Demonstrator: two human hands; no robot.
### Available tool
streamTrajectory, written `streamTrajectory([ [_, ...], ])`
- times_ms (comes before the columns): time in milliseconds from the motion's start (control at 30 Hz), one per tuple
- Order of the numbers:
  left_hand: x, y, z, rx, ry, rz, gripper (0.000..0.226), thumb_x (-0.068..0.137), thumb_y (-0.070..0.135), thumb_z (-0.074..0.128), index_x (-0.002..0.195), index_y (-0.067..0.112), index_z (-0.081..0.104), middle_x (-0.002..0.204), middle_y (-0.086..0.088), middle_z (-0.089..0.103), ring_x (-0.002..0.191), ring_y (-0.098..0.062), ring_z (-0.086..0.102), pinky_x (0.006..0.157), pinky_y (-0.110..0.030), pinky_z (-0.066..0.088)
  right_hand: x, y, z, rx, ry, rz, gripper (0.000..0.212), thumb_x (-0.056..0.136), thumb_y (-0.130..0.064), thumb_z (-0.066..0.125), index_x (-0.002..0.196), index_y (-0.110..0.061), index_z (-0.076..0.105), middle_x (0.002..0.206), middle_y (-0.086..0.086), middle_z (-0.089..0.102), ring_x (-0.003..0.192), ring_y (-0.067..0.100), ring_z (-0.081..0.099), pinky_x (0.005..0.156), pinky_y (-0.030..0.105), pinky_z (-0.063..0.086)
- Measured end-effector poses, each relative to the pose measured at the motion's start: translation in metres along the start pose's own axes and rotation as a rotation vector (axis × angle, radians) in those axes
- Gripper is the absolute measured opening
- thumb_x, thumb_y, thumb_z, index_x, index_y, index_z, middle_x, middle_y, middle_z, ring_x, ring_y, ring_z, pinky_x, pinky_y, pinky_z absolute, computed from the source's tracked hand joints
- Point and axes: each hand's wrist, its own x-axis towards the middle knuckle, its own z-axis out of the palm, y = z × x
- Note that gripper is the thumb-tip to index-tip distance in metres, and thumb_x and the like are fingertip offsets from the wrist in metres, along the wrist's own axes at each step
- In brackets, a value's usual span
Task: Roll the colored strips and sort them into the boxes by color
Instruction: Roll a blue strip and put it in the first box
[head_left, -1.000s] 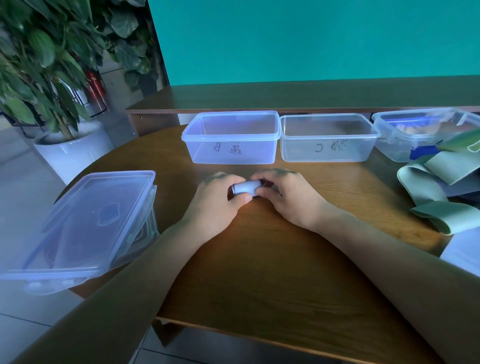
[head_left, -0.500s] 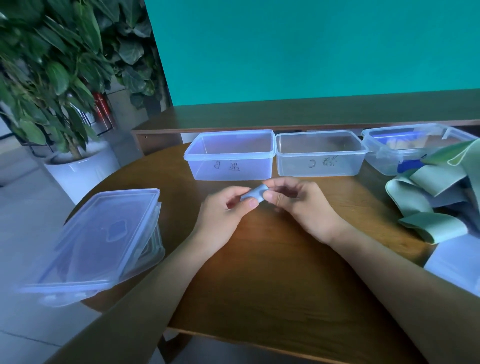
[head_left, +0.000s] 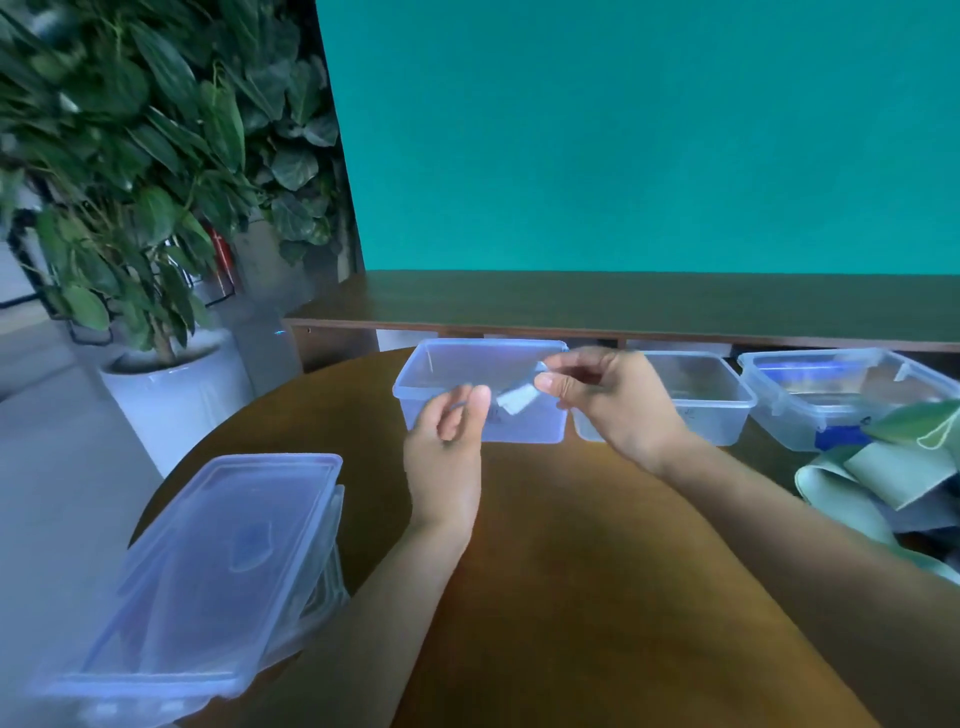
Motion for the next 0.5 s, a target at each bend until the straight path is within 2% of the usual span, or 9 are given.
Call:
streamTrajectory([
  [133, 0.035, -0.017, -0.003, 0.225, 0.266, 0.159, 0.032, 0.092, 0.048, 0.066, 0.113, 0.025, 0.070, 0.094, 0.013, 0.067, 0.086, 0.006, 0.060, 0.077, -0.019, 0.051, 0.058, -0.003, 0.022, -0.123, -0.024, -0.028, 0.020, 0.088, -0.023, 0.080, 0.105, -0.014, 0.077, 0.090, -0.004, 0.075, 0.077, 0.006, 0.067, 0.079, 0.016, 0.053],
  [233, 0.052, -0.028, -0.008, 0.291, 0.361, 0.213, 0.035, 0.091, 0.043, 0.068, 0.119, 0.023, 0.069, 0.096, 0.003, 0.063, 0.085, 0.002, 0.055, 0.073, -0.008, 0.043, 0.094, 0.004, 0.047, -0.247, -0.077, -0.046, 0.023, 0.087, -0.023, 0.080, 0.108, -0.013, 0.077, 0.097, -0.001, 0.077, 0.089, 0.009, 0.068, 0.073, 0.002, 0.045],
  [267, 0.056, -0.030, -0.009, 0.296, 0.372, 0.195, 0.036, 0.091, 0.043, 0.068, 0.122, 0.024, 0.068, 0.099, 0.002, 0.060, 0.087, 0.003, 0.053, 0.072, -0.007, 0.040, 0.105, 0.006, 0.055, -0.272, -0.099, -0.034, 0.022, 0.087, -0.021, 0.080, 0.107, -0.013, 0.077, 0.097, -0.001, 0.076, 0.091, 0.010, 0.068, 0.070, 0.002, 0.045],
  [367, 0.066, -0.036, -0.007, 0.290, 0.337, 0.137, 0.044, 0.089, 0.048, 0.068, 0.129, 0.030, 0.064, 0.111, 0.003, 0.049, 0.093, 0.004, 0.050, 0.078, -0.014, 0.043, 0.133, 0.013, 0.075, -0.377, -0.197, 0.003, 0.020, 0.087, -0.019, 0.080, 0.107, -0.014, 0.077, 0.095, 0.000, 0.075, 0.095, 0.015, 0.069, 0.078, 0.024, 0.055],
  [433, 0.071, -0.039, -0.006, 0.279, 0.308, 0.109, 0.042, 0.090, 0.048, 0.068, 0.128, 0.030, 0.065, 0.117, 0.002, 0.046, 0.096, -0.002, 0.050, 0.085, -0.020, 0.043, 0.149, 0.019, 0.086, -0.457, -0.254, -0.014, 0.023, 0.087, -0.019, 0.081, 0.109, -0.014, 0.077, 0.100, 0.002, 0.076, 0.096, 0.015, 0.070, 0.082, 0.025, 0.055],
  [500, 0.076, -0.042, -0.005, 0.315, 0.299, 0.116, 0.038, 0.093, 0.044, 0.065, 0.127, 0.028, 0.067, 0.124, 0.002, 0.053, 0.105, -0.003, 0.049, 0.091, -0.020, 0.038, 0.161, 0.025, 0.095, -0.492, -0.289, -0.011, 0.027, 0.086, -0.021, 0.081, 0.112, -0.012, 0.076, 0.106, 0.004, 0.075, 0.097, 0.015, 0.068, 0.086, 0.024, 0.054],
])
